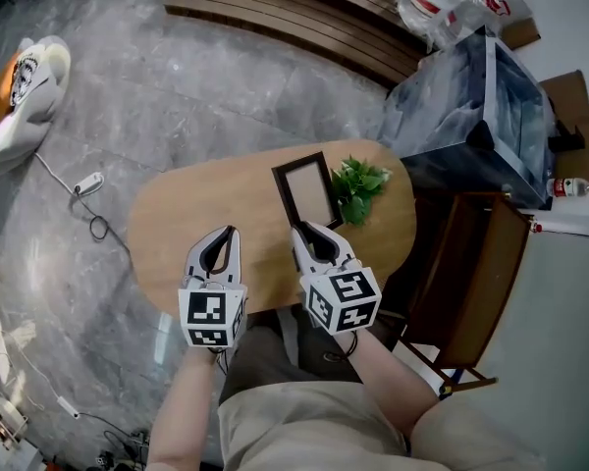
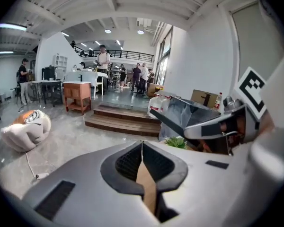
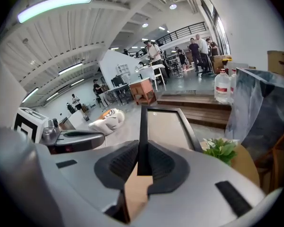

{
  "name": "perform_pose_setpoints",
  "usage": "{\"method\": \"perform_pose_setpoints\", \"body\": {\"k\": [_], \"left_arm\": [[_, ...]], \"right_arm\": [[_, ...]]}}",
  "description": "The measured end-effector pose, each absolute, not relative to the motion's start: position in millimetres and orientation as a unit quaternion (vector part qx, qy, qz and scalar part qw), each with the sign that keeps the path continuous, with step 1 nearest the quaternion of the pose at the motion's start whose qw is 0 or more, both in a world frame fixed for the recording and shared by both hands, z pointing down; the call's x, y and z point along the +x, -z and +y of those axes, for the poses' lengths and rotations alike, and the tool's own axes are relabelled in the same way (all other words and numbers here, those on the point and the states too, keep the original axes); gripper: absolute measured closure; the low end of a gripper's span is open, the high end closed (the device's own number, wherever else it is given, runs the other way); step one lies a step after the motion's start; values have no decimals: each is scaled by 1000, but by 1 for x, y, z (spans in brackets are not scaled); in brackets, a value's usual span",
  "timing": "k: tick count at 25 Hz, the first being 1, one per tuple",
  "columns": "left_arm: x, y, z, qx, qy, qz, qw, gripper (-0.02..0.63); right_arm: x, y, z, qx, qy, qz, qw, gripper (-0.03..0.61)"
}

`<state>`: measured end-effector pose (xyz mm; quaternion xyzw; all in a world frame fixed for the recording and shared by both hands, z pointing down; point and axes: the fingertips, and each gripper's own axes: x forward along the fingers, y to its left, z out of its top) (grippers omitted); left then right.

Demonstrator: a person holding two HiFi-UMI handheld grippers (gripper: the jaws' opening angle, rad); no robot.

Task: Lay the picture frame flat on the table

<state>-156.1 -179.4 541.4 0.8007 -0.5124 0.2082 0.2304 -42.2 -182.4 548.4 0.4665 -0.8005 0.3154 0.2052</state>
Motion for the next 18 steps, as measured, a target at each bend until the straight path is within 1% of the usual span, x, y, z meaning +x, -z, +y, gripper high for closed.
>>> {"method": "perform_pose_setpoints", "body": {"k": [3,18], "left_arm": [[-149,-569,-184,800,-204,-509,244,604],[-138,-719,-196,778,-259,-487,301,604]], "right_arm": [[-36,-588,-186,466,-328,-793,217,531],[-18,-763,-187,456,-381,-754,278,531]]}}
